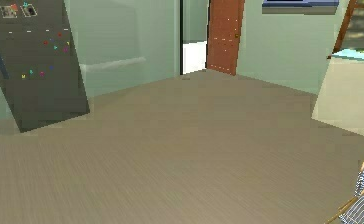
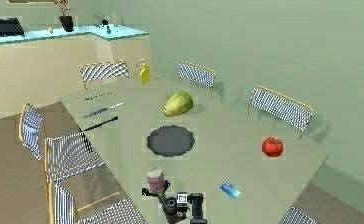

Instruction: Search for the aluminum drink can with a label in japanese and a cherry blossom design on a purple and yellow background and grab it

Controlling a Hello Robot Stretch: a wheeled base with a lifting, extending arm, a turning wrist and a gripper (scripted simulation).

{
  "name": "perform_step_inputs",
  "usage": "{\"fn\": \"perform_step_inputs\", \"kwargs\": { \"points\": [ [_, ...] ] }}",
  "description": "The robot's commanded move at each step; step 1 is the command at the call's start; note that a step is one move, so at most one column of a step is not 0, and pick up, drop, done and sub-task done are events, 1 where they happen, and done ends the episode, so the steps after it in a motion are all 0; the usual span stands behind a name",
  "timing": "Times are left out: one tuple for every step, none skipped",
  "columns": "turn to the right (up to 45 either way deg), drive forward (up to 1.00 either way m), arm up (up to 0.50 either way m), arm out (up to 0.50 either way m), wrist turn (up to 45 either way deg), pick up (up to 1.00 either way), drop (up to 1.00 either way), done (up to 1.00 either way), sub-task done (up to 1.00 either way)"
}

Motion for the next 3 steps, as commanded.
{"fn": "perform_step_inputs", "kwargs": {
  "points": [
    [0.0,0.00,0.00,0.00,0.0,1.00,0.00,0.00,0.00],
    [0.0,0.00,0.10,0.00,0.0,0.00,0.00,0.00,0.00],
    [0.0,0.00,0.00,0.00,0.0,0.00,0.00,1.00,0.00]
  ]
}}
